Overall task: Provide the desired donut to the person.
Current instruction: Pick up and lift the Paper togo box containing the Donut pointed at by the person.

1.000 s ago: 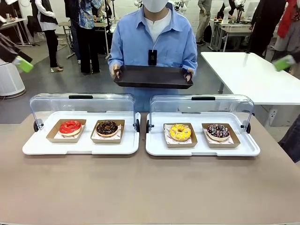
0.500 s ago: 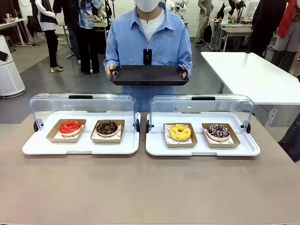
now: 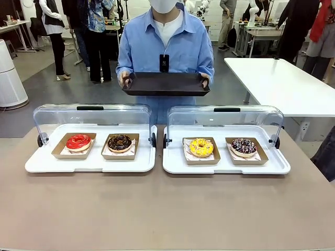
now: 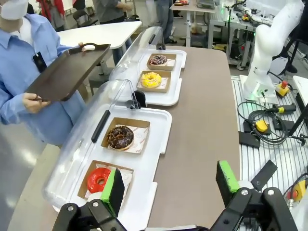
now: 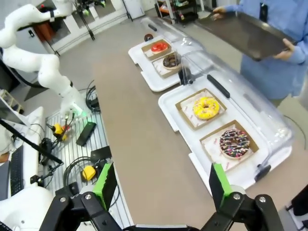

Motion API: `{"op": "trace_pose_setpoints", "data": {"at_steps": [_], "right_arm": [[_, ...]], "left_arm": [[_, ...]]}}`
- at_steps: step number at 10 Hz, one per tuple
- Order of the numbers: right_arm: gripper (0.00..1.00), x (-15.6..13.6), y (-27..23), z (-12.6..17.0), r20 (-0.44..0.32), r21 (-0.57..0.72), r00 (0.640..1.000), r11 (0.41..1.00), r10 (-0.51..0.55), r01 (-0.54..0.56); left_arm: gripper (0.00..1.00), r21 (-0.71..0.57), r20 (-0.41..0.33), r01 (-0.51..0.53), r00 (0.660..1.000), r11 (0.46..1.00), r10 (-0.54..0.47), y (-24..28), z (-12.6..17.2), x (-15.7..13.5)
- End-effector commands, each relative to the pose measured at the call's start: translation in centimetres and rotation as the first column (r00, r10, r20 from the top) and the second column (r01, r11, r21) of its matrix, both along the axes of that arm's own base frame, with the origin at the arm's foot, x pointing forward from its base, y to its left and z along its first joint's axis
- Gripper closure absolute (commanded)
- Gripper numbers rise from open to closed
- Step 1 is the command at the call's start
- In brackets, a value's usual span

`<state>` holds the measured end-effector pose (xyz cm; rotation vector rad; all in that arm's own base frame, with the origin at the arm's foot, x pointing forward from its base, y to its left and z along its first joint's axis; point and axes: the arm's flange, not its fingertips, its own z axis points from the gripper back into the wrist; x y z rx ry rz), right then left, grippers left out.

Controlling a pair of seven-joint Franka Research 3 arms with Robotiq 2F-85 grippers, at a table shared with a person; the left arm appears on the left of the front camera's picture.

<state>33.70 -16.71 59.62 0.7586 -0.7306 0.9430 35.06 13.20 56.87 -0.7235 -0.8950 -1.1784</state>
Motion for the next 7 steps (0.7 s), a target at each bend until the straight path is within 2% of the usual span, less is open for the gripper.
{"op": "trace_pose_setpoints", "data": {"at_steps": [1, 6, 7], "right_arm": [[0.0, 0.21, -0.83, 0.21, 0.001, -0.015, 1.0, 1.0, 0.018, -0.018], [0.0, -0.07, -1.32, 0.2, 0.004, -0.043, 1.0, 0.999, 0.005, -0.005], [0.0, -0.22, -1.2, 0.19, -0.004, -0.019, 1.0, 1.0, -0.021, 0.021]], "left_arm": [[0.0, 0.018, 0.024, 0.013, 1.0, 1.0, -0.014, -0.02, 0.51, -0.04], [0.0, 0.101, 0.03, 0.009, 0.999, 0.995, -0.012, -0.1, 1.16, -0.63], [0.0, 0.049, 0.005, -0.014, 1.0, 0.999, 0.014, 0.13, 1.04, -0.4]]}}
